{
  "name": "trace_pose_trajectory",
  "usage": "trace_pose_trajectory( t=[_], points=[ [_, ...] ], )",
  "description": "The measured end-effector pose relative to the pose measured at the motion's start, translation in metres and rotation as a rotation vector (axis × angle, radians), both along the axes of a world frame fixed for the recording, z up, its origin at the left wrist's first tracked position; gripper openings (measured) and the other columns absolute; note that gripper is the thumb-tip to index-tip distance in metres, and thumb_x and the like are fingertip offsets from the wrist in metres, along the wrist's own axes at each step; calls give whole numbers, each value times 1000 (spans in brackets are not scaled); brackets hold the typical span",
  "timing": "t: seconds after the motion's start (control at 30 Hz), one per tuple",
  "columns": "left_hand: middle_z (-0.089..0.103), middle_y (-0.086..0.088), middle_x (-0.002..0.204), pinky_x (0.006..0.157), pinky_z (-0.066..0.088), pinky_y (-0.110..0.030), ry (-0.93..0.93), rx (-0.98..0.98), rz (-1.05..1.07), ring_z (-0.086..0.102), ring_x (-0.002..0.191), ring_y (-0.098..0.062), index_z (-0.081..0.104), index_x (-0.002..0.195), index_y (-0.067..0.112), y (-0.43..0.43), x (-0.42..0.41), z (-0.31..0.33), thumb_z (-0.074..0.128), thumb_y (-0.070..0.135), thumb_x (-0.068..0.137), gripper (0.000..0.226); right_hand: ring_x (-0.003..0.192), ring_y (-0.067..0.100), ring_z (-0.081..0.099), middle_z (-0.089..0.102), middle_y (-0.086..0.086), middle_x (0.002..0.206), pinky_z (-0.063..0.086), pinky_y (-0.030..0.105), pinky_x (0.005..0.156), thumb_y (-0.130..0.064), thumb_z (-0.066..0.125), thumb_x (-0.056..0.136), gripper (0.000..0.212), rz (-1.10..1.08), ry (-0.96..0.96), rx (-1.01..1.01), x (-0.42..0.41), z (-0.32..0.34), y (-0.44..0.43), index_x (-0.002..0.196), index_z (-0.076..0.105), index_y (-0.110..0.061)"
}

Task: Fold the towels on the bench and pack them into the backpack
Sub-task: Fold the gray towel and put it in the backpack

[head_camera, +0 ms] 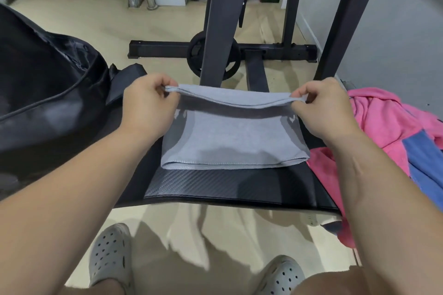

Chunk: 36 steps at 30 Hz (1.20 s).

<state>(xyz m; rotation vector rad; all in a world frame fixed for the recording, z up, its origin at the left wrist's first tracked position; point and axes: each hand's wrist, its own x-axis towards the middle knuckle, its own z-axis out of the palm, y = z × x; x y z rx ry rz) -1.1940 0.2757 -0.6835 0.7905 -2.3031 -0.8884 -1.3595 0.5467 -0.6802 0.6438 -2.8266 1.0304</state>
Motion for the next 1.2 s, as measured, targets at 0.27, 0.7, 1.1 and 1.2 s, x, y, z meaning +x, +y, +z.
trace_pose_trajectory(
  t=[0.27, 0.7, 1.1, 1.2],
  points=[
    [61, 0, 97, 76, 51, -41, -84, -456, -217, 56, 89, -25, 71, 80, 13, 22, 67, -12, 74, 12, 74, 6, 81, 4, 51, 53, 2, 94, 36, 9, 68, -3, 77, 68, 22, 175, -48, 120, 35, 11, 45, 74, 75, -24],
    [67, 2, 82, 66, 51, -39, -471, -636, -321, 57, 78, -30, 78, 83, 27, 28, 86, -25, 68, 19, 83, 12, 82, 22, 64, 58, -10, 78, 48, 29, 67, -18, 77, 69, 22, 197, -151, 539, 58, -3, 34, 57, 62, -30],
    [41, -10, 151, 114, 29, -55, -603, -540, -294, 34, 142, -34, 48, 136, 16, 67, 12, -20, 35, 41, 101, 46, 156, 28, -2, 1, 6, 170, 3, 52, 125, -51, 26, 105, 63, 331, 103, 488, 79, -35, -57, 162, 10, -29],
    [-2, -5, 169, 121, 2, -60, -766, -467, -311, -4, 154, -33, 11, 159, 22, 61, 5, -38, 21, 60, 100, 71, 155, 21, -16, -13, -3, 169, -8, 51, 124, -65, 17, 101, 71, 324, -55, 543, 65, -52, -53, 162, -2, -33]
  ],
)
